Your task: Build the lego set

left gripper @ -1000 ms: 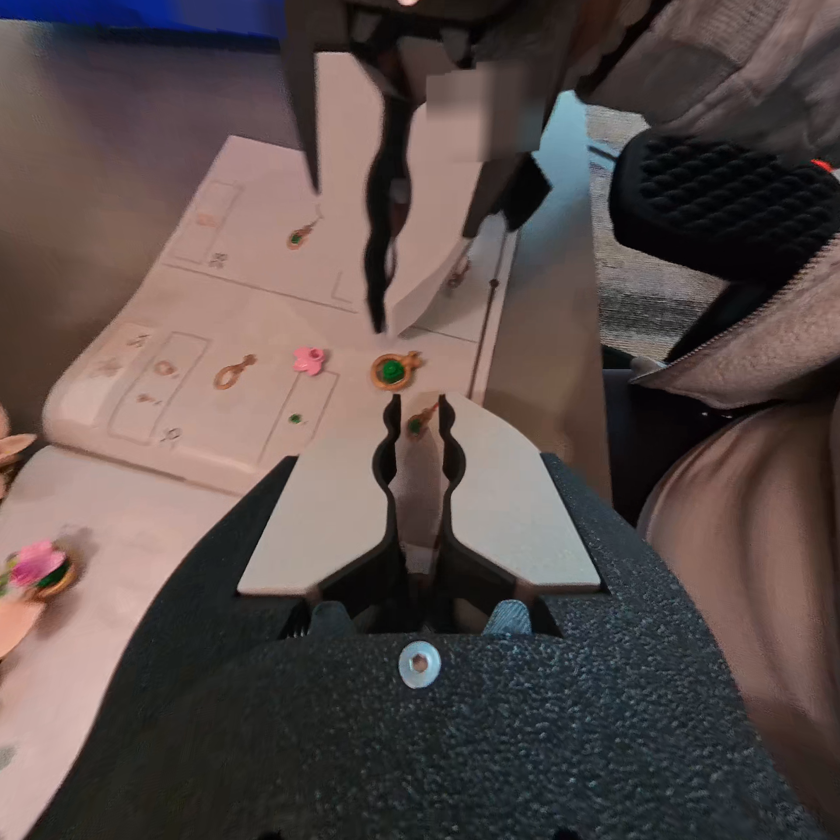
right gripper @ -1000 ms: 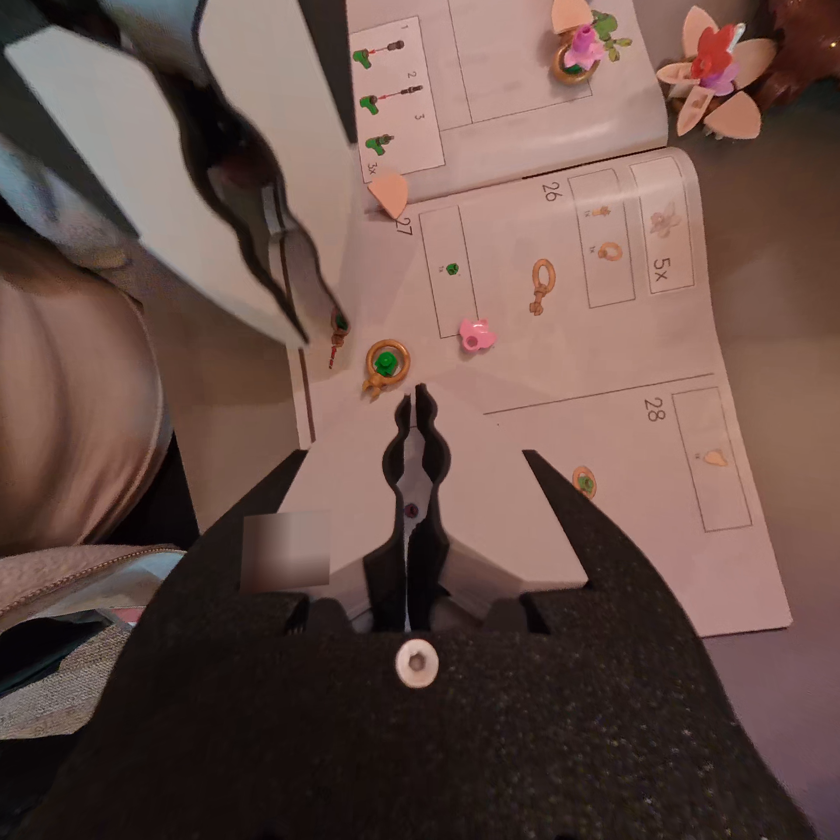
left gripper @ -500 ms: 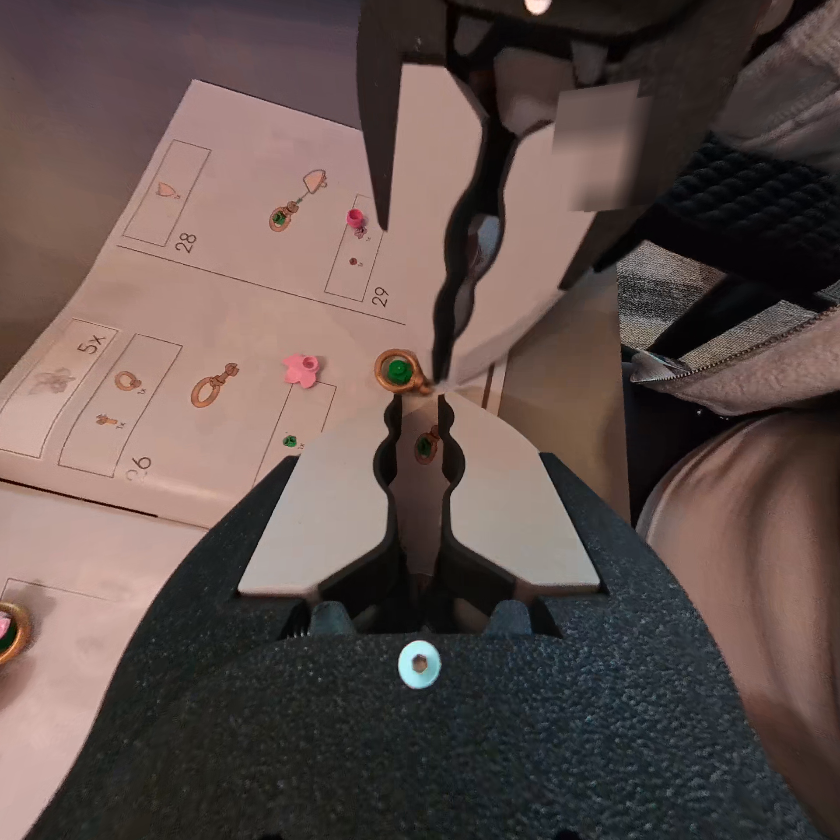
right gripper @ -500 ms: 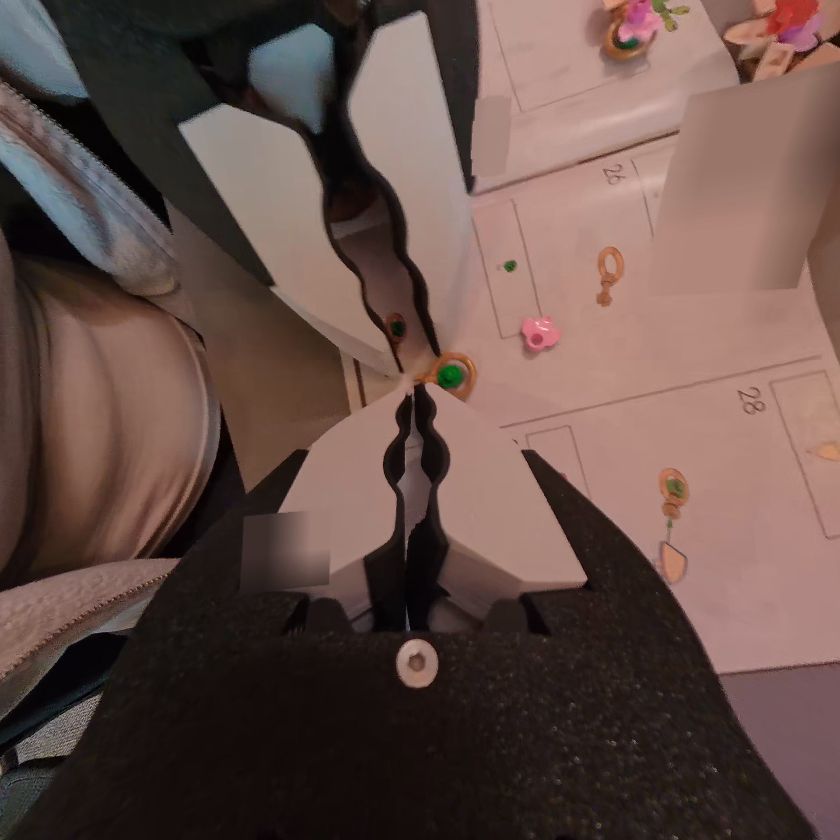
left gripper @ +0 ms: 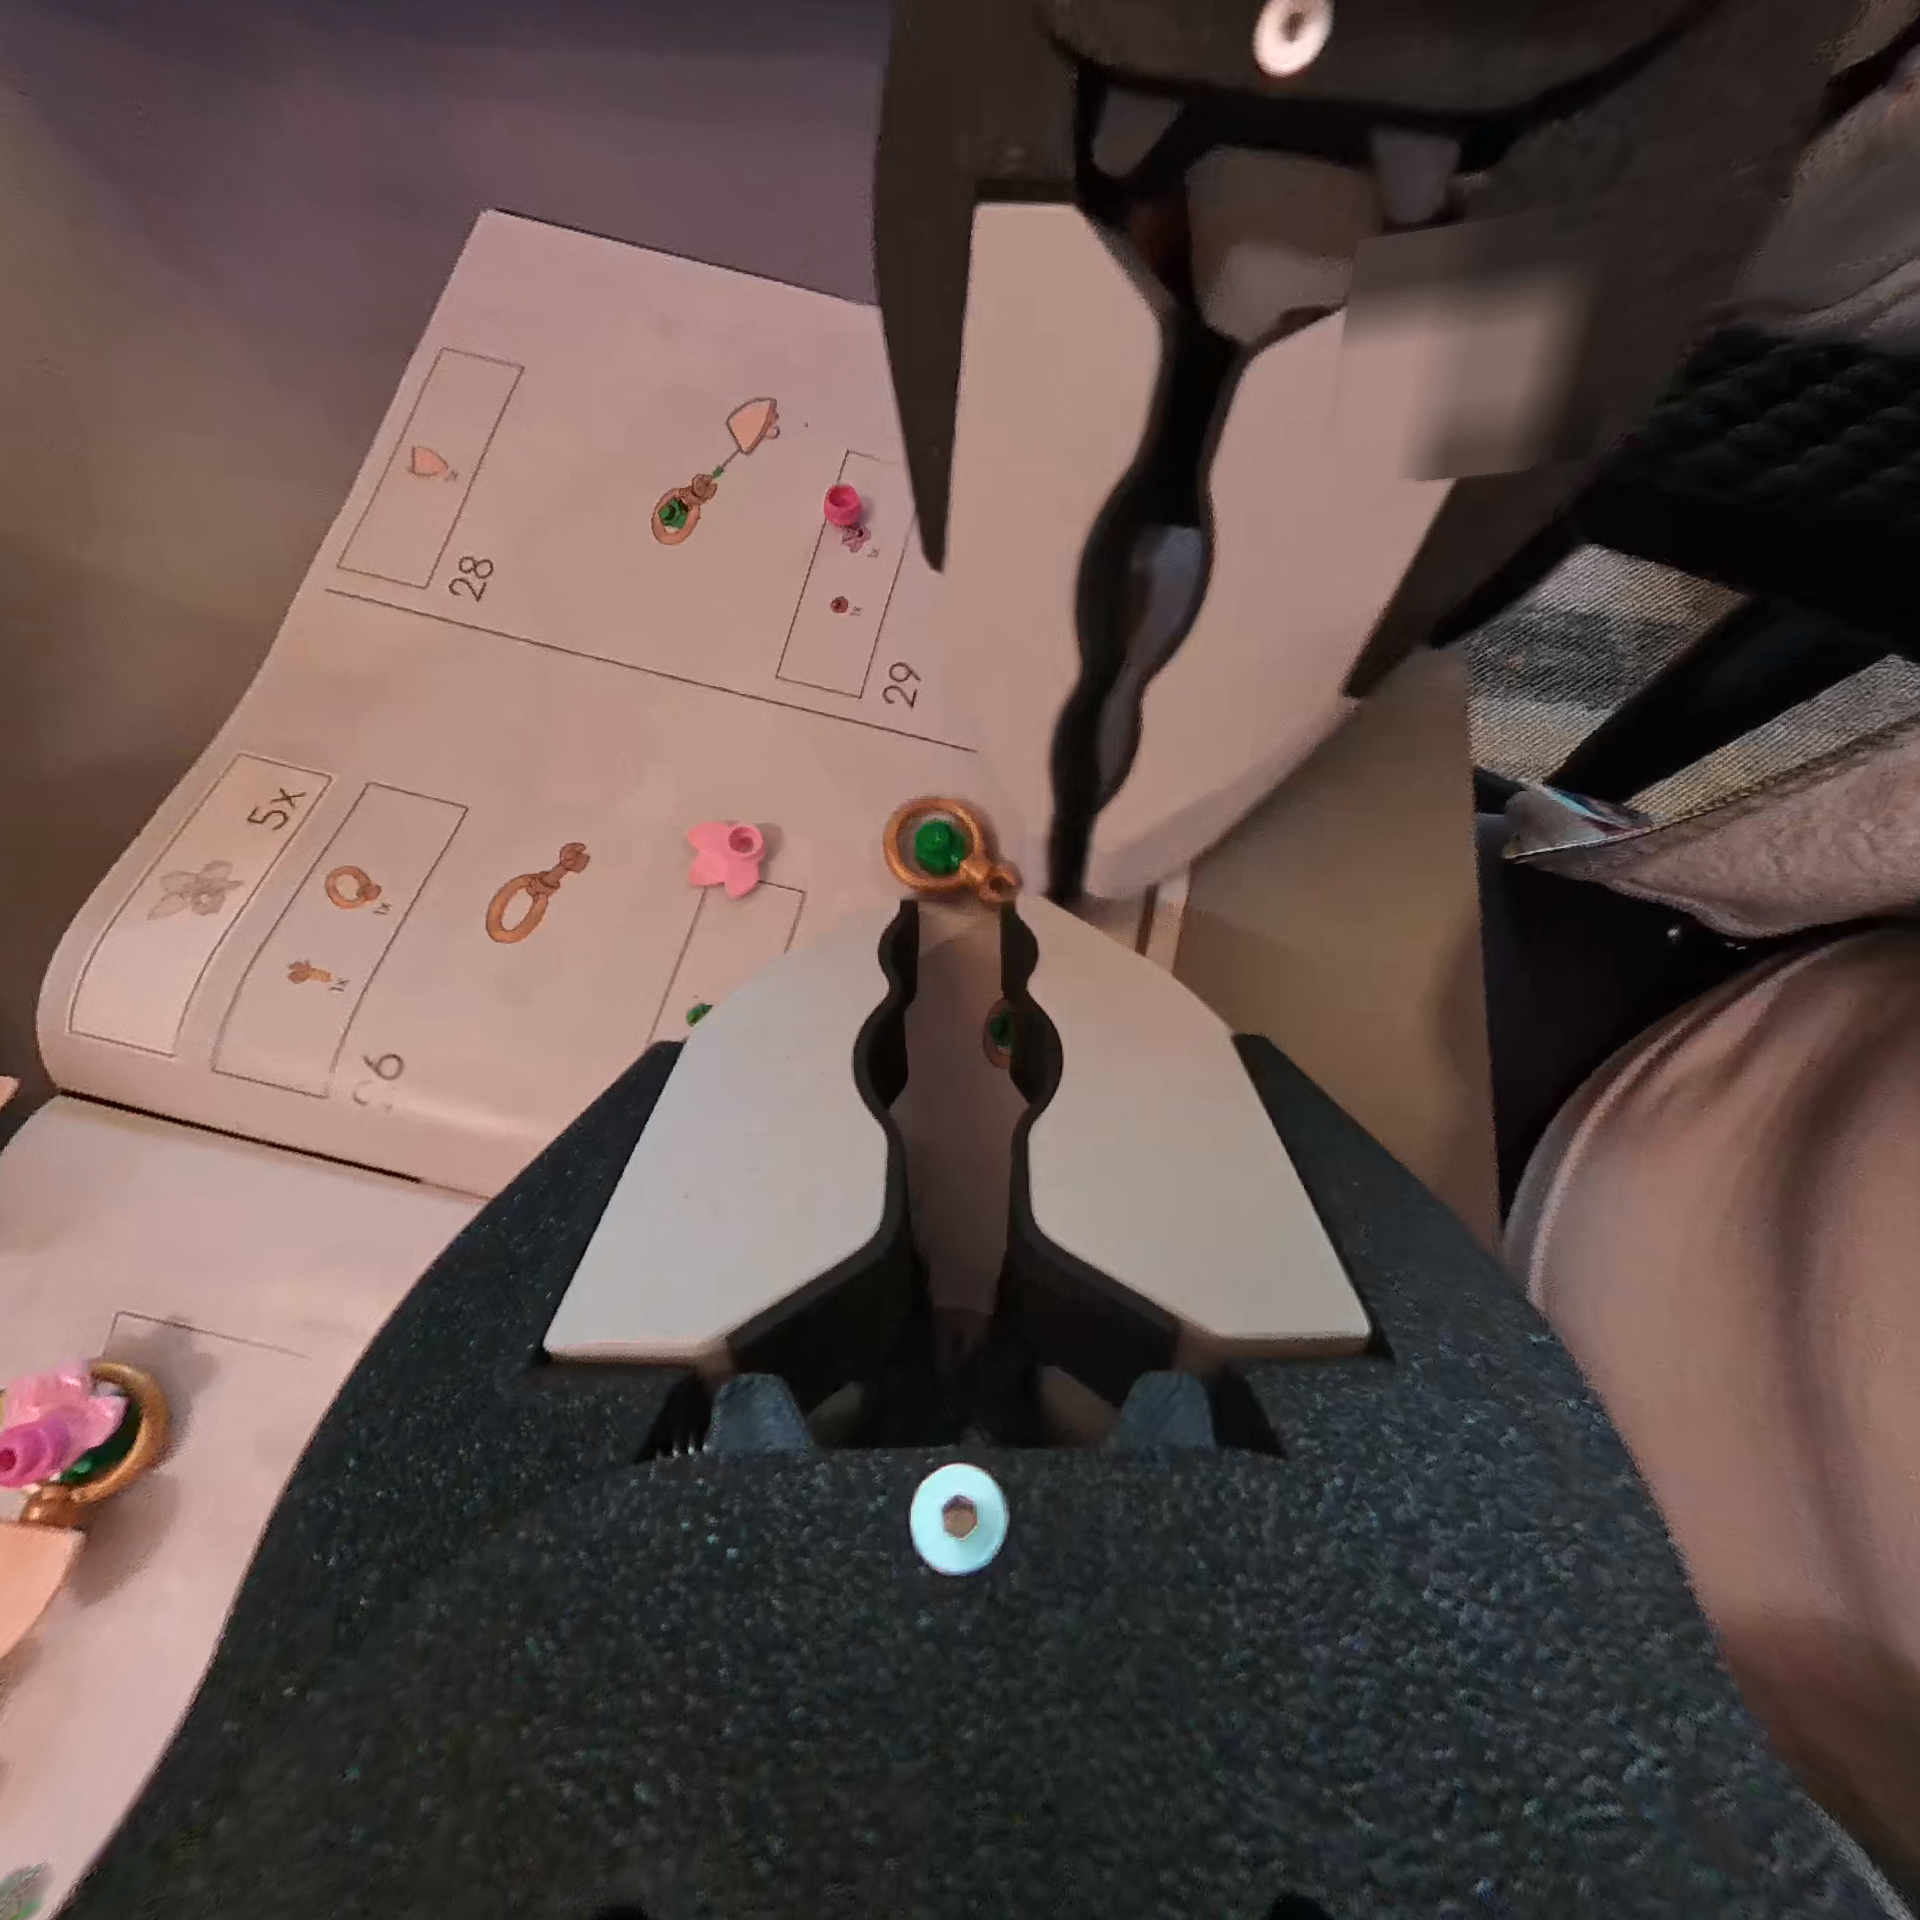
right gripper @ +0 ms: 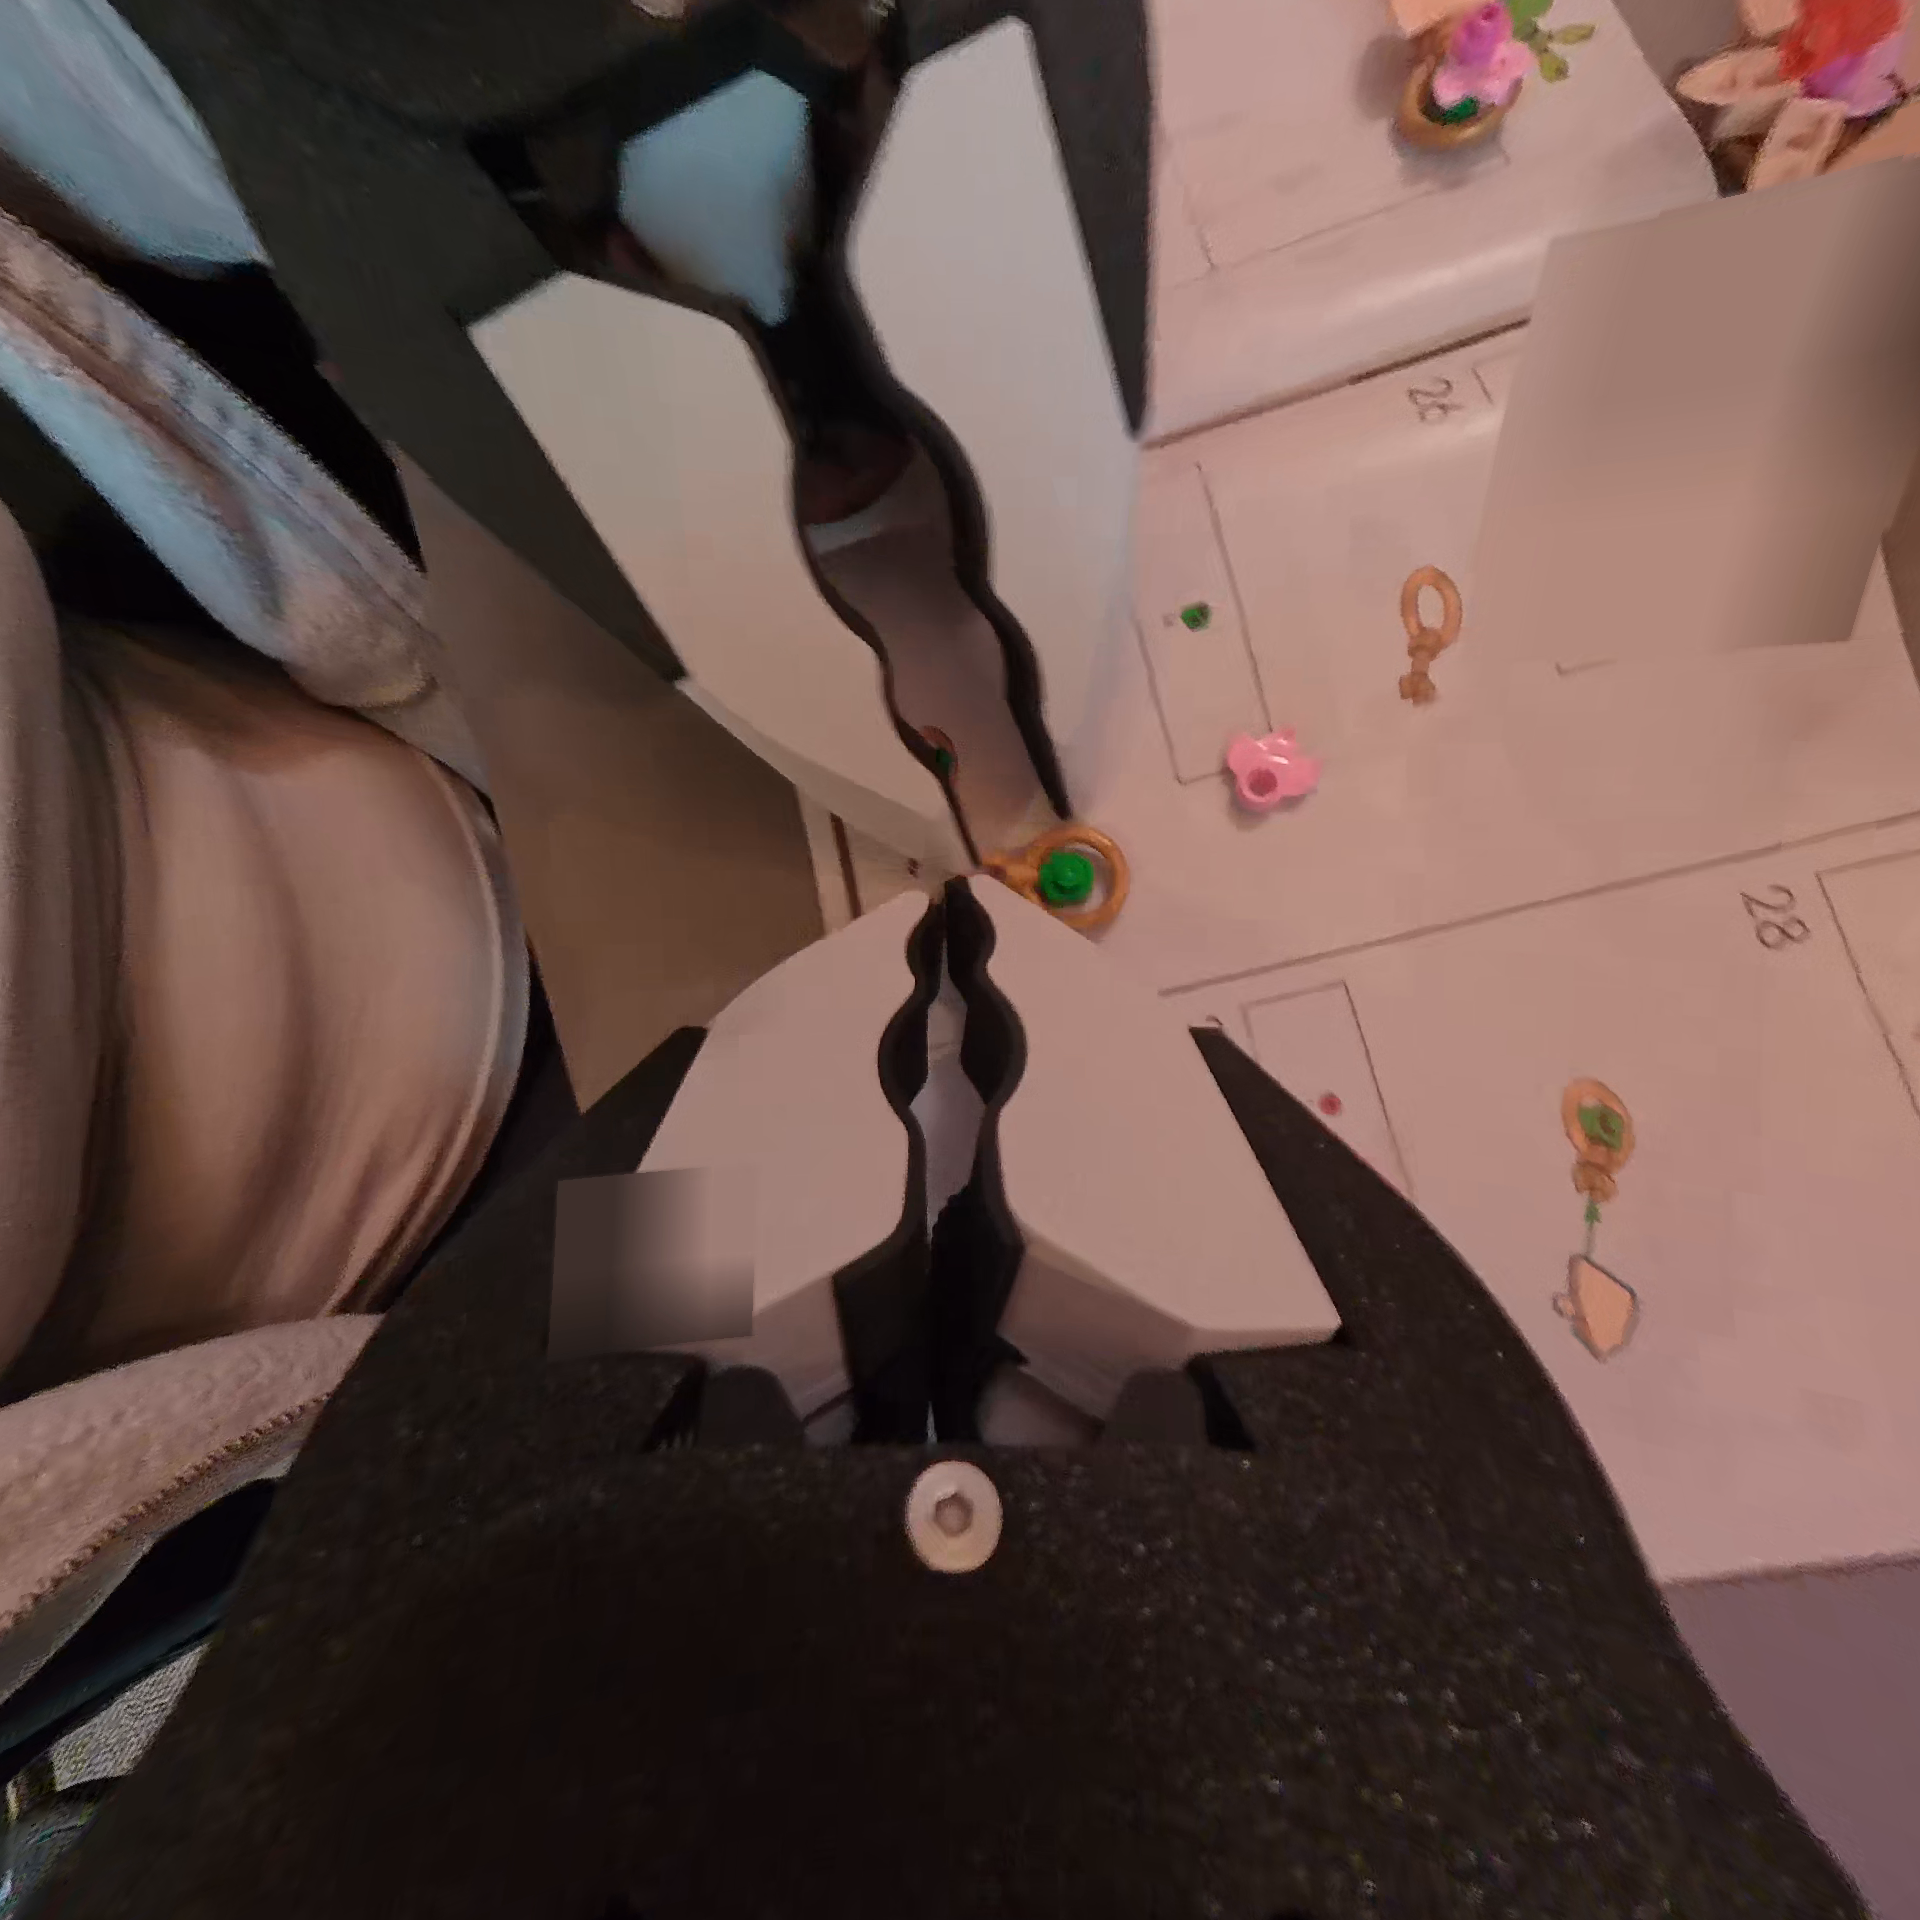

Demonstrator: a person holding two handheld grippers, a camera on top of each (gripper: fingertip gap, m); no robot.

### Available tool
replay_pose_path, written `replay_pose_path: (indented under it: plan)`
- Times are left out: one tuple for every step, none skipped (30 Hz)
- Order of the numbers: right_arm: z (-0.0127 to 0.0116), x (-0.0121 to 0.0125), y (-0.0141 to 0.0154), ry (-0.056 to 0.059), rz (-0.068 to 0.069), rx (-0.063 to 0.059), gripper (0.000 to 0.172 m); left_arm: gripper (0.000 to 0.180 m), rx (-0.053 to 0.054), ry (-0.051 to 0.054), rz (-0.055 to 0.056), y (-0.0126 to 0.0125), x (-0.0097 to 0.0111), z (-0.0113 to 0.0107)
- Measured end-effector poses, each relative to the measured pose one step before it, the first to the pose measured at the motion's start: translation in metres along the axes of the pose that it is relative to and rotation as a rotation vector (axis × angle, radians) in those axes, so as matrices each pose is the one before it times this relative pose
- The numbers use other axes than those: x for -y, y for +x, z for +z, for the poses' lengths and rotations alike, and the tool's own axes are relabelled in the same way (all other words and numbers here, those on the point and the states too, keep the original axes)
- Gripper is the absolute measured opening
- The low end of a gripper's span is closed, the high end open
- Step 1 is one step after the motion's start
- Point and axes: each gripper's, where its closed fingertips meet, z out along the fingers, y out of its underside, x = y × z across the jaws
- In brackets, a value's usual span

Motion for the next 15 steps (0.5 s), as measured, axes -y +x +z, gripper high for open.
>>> replay_pose_path:
  plan:
    - [0.00128, 0.00185, -0.00406, 0.0029, -0.0044, 0.0166, 0.0, 0.016, 0.0073, -0.0064, 0.0032, -0.00204, -0.00027, -0.00055]
    - [-0.00057, 0.00099, -0.00265, -0.0005, -0.0086, 0.0096, 0.0, 0.016, 0.0107, -0.0014, 0.001, -0.00196, -0.00066, -0.00245]
    - [-0.0029, -0.00063, 0.0002, -0.0092, -0.0172, -0.0033, 0.001, 0.016, 0.0125, 0.0041, -0.002, -0.0019, -0.00104, -0.00396]
    - [-0.00519, -0.00151, 0.00324, -0.0124, -0.0285, -0.0145, 0.002, 0.016, 0.0114, 0.0073, -0.0052, -0.00132, -0.00154, -0.00478]
    - [-0.00646, -0.00101, 0.00464, -0.0098, -0.0423, -0.0133, 0.003, 0.016, 0.0097, 0.0075, -0.0045, -0.00097, -0.00206, -0.00507]
    - [-0.00689, 0.00087, 0.00572, -0.0043, -0.052, -0.0106, 0.005, 0.016, 0.0158, 0.0055, -0.0026, -0.00142, -0.00231, -0.00496]
    - [-0.0065, 0.0028, 0.00623, -0.0022, -0.0661, -0.005, 0.008, 0.016, 0.0236, 0.0055, 0.0003, -0.00214, -0.00183, -0.00452]
    - [-0.00476, 0.0005, 0.00689, -0.0191, -0.0688, -0.0005, 0.007, 0.016, 0.0189, 0.0108, 0.0044, -0.00095, -0.00062, -0.0038]
    - [-0.00203, -0.00643, 0.00756, -0.0584, -0.0502, 0.0052, 0.004, 0.016, 0.0077, 0.018, 0.0024, 0.00096, 0.00116, -0.0025]
    - [0.00069, -0.01124, 0.00774, -0.0863, -0.019, 0.0075, 0.0, 0.016, -0.0017, 0.0204, -0.0011, 0.00266, 0.00245, -0.00108]
    - [0.00334, -0.00893, 0.00377, -0.0667, 0.0067, 0.0271, 0.0, 0.015, -0.0064, 0.0176, 0.0003, 0.00329, 0.00279, 0.0004]
    - [0.00412, -0.00287, -0.00304, -0.0229, 0.0113, 0.0564, 0.0, 0.015, -0.0073, 0.011, 0.0055, 0.00264, 0.00245, 0.00165]
    - [0.00404, 0.00286, -0.00474, 0.0178, 0.007, 0.0456, 0.0, 0.015, -0.0027, 0.0035, 0.0074, 0.00092, 0.00186, 0.0029]
    - [0.00367, 0.00401, -0.00352, 0.027, 0.0005, 0.019, 0.0, 0.015, -0.0001, -0.005, 0.008, -0.00067, 0.00138, 0.00355]
    - [0.00326, 0.00254, -0.00236, 0.0179, -0.0021, 0.0016, 0.0, 0.015, -0.0064, -0.0111, 0.0119, -0.00103, 0.00088, 0.00392]
